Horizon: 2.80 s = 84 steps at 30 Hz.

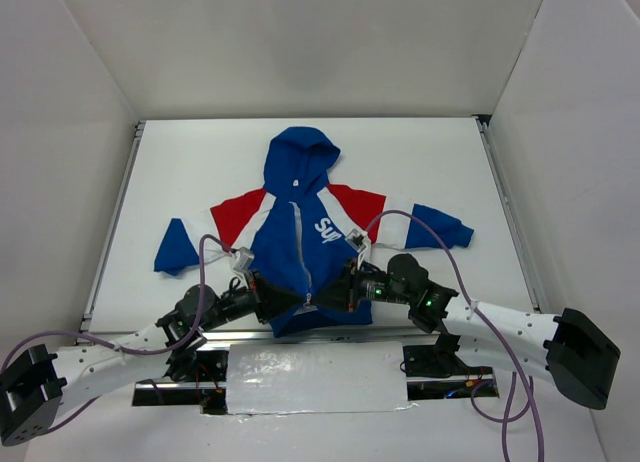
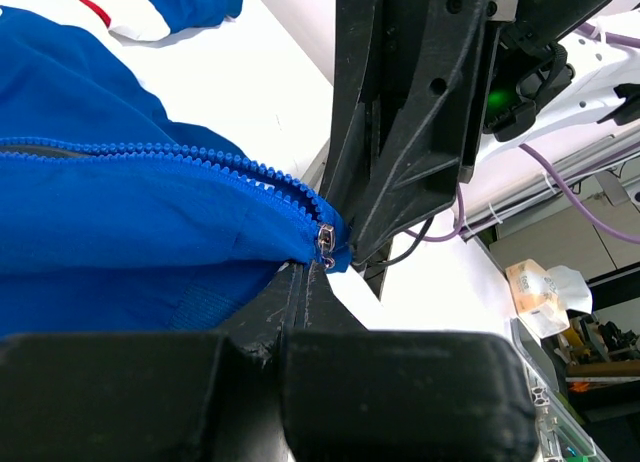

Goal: Zip up the jacket

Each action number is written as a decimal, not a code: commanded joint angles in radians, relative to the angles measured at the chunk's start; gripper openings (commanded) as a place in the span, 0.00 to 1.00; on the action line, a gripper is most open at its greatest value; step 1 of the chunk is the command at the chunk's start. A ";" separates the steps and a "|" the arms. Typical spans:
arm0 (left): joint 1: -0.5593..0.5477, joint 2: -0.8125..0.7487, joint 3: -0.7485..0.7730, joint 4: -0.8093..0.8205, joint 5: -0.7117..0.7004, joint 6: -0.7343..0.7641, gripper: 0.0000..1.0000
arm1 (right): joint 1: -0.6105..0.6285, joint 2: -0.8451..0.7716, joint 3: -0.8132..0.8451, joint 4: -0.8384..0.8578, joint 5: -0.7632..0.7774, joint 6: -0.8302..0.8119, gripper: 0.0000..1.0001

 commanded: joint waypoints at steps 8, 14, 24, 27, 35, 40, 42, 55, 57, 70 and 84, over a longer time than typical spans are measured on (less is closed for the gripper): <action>-0.004 -0.005 -0.144 0.074 0.012 0.028 0.00 | -0.007 -0.034 -0.016 0.102 -0.032 0.003 0.19; -0.005 -0.003 -0.144 0.081 0.020 0.025 0.00 | -0.009 -0.021 -0.011 0.103 -0.029 0.001 0.10; -0.005 0.012 -0.115 0.086 0.087 0.026 0.10 | -0.009 -0.008 -0.006 0.088 -0.014 0.001 0.00; -0.005 0.021 -0.113 0.098 0.087 0.017 0.17 | -0.009 -0.006 -0.009 0.090 -0.011 0.004 0.00; -0.005 0.026 -0.106 0.097 0.072 -0.001 0.30 | -0.009 -0.012 -0.005 0.076 -0.011 -0.002 0.00; -0.005 0.024 -0.100 0.086 0.058 -0.018 0.36 | -0.009 -0.004 -0.006 0.080 -0.015 -0.002 0.00; -0.004 0.024 -0.098 0.077 0.044 -0.021 0.39 | -0.007 -0.006 -0.005 0.080 -0.020 -0.003 0.00; -0.005 0.095 -0.071 0.106 0.013 -0.029 0.37 | -0.009 -0.003 0.004 0.060 -0.040 -0.019 0.00; -0.005 0.112 -0.064 0.115 0.015 -0.030 0.36 | -0.009 -0.004 0.004 0.057 -0.038 -0.020 0.00; -0.005 0.020 -0.072 0.109 0.043 -0.015 0.31 | -0.010 -0.003 0.009 0.022 -0.025 -0.034 0.00; -0.005 0.090 -0.077 0.182 0.075 -0.014 0.11 | -0.009 -0.009 0.012 0.047 -0.038 -0.020 0.00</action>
